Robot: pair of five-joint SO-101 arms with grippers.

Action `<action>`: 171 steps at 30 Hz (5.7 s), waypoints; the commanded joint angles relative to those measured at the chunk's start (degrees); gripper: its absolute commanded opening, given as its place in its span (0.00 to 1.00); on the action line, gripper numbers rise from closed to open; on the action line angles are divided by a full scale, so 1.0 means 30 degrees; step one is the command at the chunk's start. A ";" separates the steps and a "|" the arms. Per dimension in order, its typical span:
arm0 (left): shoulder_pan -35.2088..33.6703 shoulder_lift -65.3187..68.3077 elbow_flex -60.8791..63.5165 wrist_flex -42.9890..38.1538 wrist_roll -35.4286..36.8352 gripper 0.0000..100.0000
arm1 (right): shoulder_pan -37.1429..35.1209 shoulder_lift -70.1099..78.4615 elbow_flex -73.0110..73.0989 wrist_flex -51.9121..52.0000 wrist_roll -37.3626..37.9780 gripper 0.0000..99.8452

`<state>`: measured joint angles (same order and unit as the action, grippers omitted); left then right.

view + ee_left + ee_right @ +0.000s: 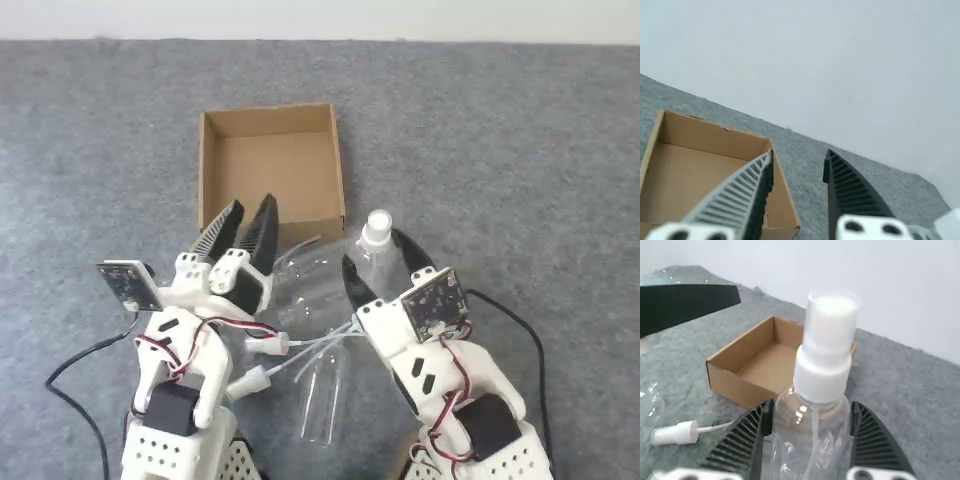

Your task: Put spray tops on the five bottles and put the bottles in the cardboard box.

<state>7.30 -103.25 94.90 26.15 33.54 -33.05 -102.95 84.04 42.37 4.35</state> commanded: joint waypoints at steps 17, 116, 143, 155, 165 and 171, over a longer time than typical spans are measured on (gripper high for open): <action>-0.2930 -0.0352 -0.1070 -0.0733 0.0293 0.15 | 0.1040 0.8220 -0.7619 -0.4586 -0.0059 0.13; -0.9524 -0.0352 -0.2300 -0.1143 0.0322 0.08 | -0.1949 6.0557 -5.4007 -0.9890 0.0059 0.13; -0.9465 -0.0352 -0.2271 -0.1143 0.0322 0.08 | -0.2037 6.4103 -6.0132 -0.5934 0.0059 0.19; -0.9436 -0.0352 -0.2300 -0.1172 0.0322 0.08 | -0.2271 6.3985 -6.0132 -0.4264 -0.0029 0.29; -0.9436 -0.0352 -0.2300 -0.1172 0.0293 0.08 | -0.2242 6.2608 -6.0132 -0.1861 -0.0996 0.38; -0.9436 -0.0352 -0.2300 -0.1201 0.0293 0.08 | -0.2271 6.1788 -6.0132 -0.0542 -0.1407 0.38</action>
<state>-21.10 -103.25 91.30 24.48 34.15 -39.38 90.46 -93.01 38.42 1.19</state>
